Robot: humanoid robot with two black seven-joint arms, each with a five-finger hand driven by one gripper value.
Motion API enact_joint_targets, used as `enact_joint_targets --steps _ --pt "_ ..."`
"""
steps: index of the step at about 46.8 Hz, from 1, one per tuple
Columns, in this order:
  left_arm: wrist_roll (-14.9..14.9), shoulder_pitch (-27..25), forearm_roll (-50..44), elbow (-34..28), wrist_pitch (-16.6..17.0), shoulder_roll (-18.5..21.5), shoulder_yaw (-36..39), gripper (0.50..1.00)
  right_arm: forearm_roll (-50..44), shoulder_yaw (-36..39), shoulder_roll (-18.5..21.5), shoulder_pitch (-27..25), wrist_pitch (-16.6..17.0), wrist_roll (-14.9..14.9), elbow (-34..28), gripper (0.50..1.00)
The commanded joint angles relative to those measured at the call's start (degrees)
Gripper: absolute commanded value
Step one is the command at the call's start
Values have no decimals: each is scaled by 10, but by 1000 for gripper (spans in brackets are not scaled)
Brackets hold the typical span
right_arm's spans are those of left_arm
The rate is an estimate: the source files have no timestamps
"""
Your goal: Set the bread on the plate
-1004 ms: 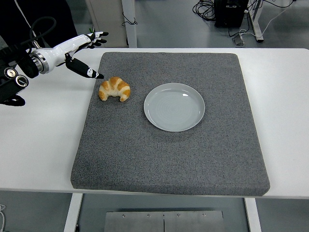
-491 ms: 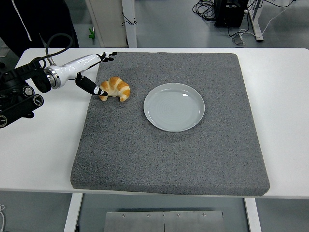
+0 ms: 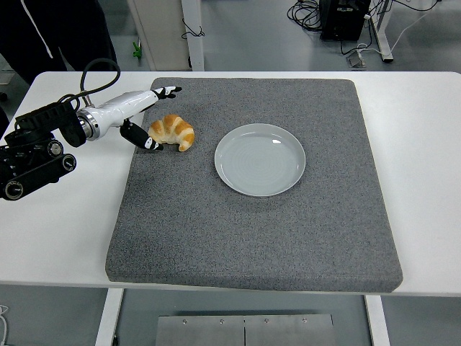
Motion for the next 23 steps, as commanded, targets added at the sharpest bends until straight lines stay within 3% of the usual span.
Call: enact_joint_targets --steps 1,23 --pt "0 -1 0 5 0 -1 0 966 0 0 0 0 0 0 -1 1000" --pt "-1 1 0 67 9 -57 4 966 0 0 0 0 0 0 0 1000"
